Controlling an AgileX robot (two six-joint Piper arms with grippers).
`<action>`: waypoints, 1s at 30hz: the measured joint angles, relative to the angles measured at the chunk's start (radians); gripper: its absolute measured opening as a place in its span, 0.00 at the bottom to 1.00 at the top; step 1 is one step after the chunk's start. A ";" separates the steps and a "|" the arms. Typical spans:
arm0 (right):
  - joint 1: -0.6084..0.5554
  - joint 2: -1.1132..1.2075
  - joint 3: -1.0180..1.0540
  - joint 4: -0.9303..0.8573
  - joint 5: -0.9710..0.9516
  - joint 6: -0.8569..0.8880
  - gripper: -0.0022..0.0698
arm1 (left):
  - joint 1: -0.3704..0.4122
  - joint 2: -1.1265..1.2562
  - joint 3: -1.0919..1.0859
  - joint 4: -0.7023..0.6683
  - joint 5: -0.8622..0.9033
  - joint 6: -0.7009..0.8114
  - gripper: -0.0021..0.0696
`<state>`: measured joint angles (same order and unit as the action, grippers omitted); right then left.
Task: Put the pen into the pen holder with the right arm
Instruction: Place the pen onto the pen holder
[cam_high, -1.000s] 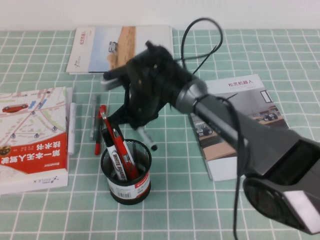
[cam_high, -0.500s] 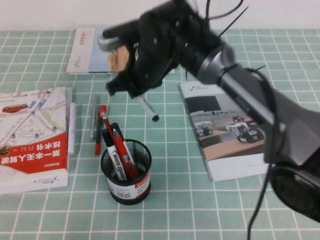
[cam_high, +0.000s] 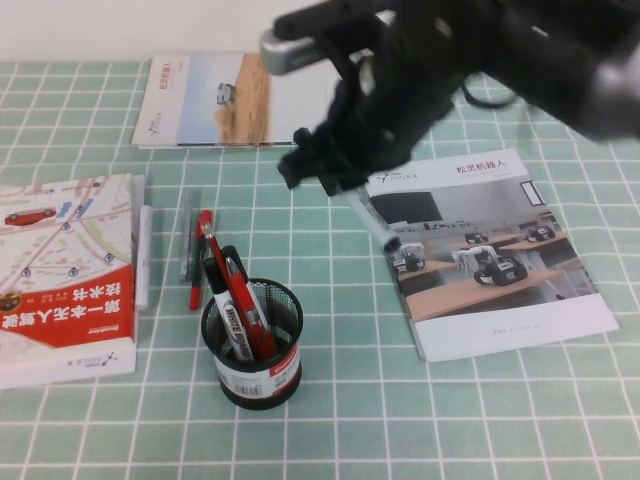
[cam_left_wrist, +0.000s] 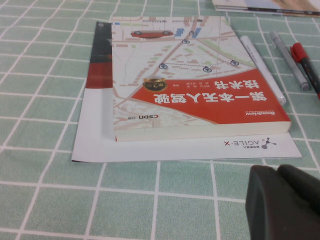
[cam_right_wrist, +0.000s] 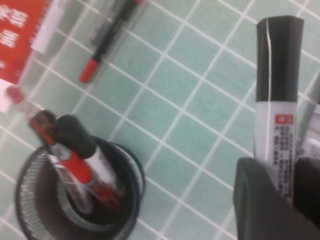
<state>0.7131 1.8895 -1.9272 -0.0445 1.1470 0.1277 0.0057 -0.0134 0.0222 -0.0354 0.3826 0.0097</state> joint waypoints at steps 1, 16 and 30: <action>0.000 -0.039 0.073 0.010 -0.062 0.000 0.18 | 0.000 0.000 0.000 0.000 0.000 0.000 0.02; 0.107 -0.390 1.018 0.069 -1.501 -0.044 0.18 | 0.000 0.000 0.000 0.000 0.000 0.000 0.02; 0.144 -0.196 1.133 -0.141 -2.086 0.052 0.18 | 0.000 0.000 0.000 0.000 0.000 0.000 0.02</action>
<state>0.8571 1.6934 -0.7947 -0.1859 -0.9388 0.1801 0.0057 -0.0134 0.0222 -0.0354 0.3826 0.0097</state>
